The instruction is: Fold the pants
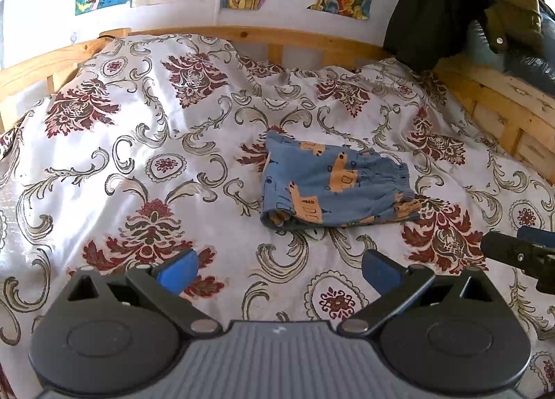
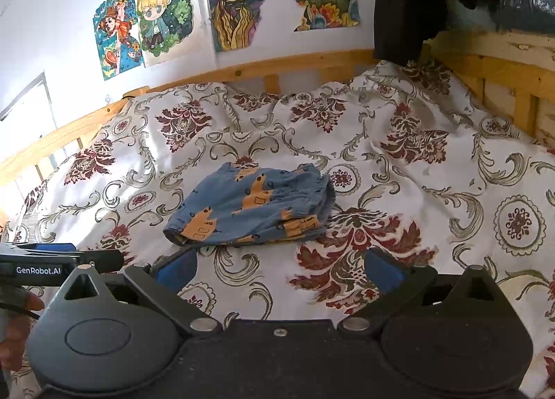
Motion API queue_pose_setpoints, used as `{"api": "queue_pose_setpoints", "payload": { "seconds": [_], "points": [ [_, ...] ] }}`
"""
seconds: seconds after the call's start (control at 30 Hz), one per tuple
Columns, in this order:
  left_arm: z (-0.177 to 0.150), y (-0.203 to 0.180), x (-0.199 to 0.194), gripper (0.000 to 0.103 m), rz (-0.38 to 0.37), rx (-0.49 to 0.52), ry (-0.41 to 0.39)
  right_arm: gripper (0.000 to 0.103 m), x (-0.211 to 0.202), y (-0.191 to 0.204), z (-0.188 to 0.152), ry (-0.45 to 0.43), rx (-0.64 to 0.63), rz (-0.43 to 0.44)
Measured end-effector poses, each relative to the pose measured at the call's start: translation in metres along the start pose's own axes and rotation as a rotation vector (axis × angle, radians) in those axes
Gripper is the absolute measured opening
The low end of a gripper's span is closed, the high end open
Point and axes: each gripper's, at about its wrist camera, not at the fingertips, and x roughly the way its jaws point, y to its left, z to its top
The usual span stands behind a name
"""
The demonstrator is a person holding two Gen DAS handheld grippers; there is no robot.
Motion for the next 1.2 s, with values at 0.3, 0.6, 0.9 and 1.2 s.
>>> {"api": "queue_pose_setpoints", "payload": {
  "seconds": [0.3,0.6,0.9,1.2],
  "points": [
    [-0.0013,0.0003,-0.0005,0.103,0.003,0.001,0.001,0.102,0.0006,0.0004,0.0,0.002,0.0,0.005],
    [-0.0018,-0.0002,-0.0003,0.103,-0.001,0.002,0.005,0.102,0.0015,-0.0001,-0.001,0.004,0.005,0.004],
    [-0.002,-0.0002,0.0001,0.103,-0.003,0.0,0.008,0.102,0.0018,0.0001,-0.0016,0.006,0.005,0.003],
    [-0.0037,-0.001,0.0037,0.103,0.045,0.008,0.029,0.102,0.0016,0.0006,-0.0013,0.007,0.006,0.003]
  ]
}}
